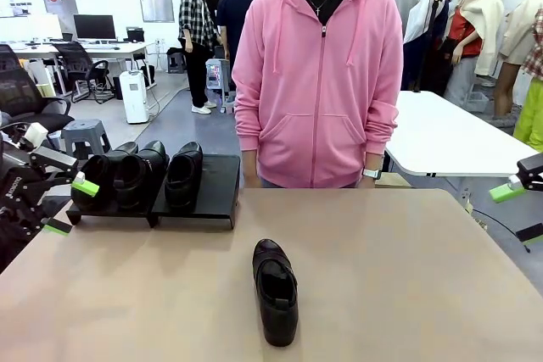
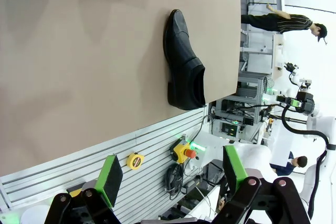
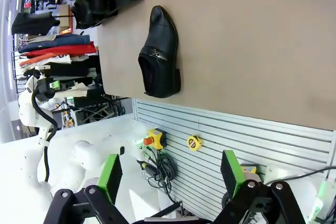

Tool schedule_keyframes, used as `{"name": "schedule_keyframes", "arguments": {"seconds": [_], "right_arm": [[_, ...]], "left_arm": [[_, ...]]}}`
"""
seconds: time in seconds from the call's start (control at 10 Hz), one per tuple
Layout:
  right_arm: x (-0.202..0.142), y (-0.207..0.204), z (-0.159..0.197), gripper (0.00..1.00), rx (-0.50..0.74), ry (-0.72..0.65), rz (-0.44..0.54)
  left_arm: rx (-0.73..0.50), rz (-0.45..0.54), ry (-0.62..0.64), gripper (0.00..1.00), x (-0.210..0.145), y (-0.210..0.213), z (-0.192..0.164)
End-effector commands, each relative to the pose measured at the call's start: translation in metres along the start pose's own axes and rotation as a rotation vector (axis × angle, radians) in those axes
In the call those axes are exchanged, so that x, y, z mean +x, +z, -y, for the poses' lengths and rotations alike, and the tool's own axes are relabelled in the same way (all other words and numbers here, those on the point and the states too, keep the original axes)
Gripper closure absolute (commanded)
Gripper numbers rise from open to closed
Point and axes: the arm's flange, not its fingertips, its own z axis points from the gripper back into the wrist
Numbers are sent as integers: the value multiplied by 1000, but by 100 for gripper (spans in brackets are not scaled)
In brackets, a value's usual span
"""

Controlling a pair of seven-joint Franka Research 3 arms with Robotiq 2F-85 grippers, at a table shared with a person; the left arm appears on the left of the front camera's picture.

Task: Organize the shoes by placing them on the stand.
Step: Place the Shoe from the middle of the table onto the Shoes Stand.

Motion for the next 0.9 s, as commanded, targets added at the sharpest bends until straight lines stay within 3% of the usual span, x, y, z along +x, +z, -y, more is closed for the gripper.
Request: {"name": "schedule_keyframes", "arguments": {"seconds": [0.0,0.5,0.6,0.8], "right_arm": [[2,2,-2,0,25,11,-1],[2,2,-2,0,25,11,-1],[2,2,-2,0,25,11,-1],[2,2,-2,0,25,11,-1]], "left_arm": [[-30,2,-17,0,0,1,0],[0,0,0,0,0,0,0],[83,-58,-49,0,-4,-20,35],[421,-124,31,0,-17,-117,124]]}}
